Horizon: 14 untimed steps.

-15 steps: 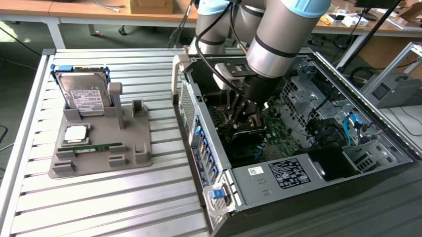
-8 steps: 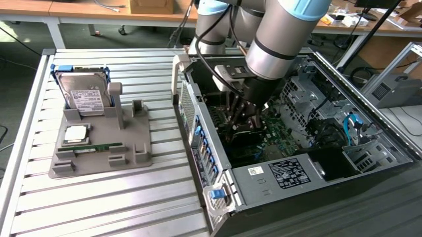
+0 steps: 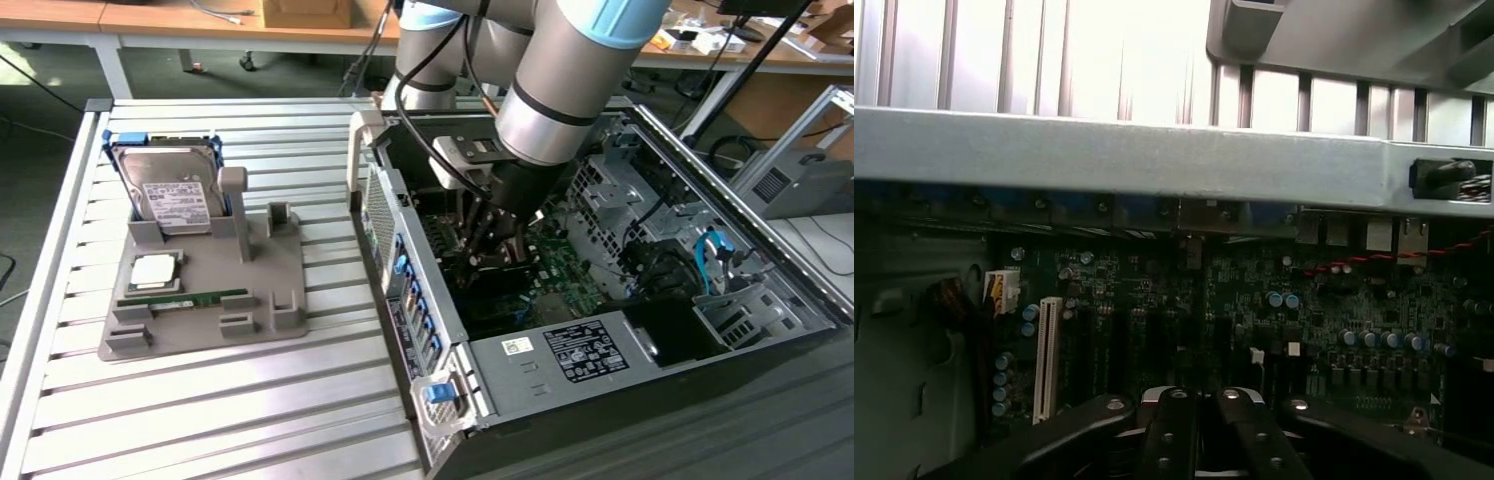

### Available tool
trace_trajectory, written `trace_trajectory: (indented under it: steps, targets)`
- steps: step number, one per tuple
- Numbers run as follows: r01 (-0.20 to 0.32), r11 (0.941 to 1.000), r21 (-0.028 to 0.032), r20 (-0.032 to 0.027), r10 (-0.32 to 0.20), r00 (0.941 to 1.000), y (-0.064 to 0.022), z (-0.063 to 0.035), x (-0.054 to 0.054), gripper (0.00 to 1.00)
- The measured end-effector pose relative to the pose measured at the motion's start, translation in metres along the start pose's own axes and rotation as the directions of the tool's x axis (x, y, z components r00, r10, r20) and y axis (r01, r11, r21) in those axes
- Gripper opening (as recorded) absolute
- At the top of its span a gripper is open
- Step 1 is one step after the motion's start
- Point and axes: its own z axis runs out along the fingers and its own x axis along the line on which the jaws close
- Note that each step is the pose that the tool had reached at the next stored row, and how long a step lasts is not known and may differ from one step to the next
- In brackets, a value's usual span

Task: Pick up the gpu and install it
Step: 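Press down on the gpu until it lock into place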

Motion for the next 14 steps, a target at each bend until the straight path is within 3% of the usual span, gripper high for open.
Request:
trace_trajectory:
  steps: [14]
  targets:
    - [-0.001,1.0,-0.0003,-0.0046,0.001,1.0,0.0003,0.0043,0.0023,0.13]
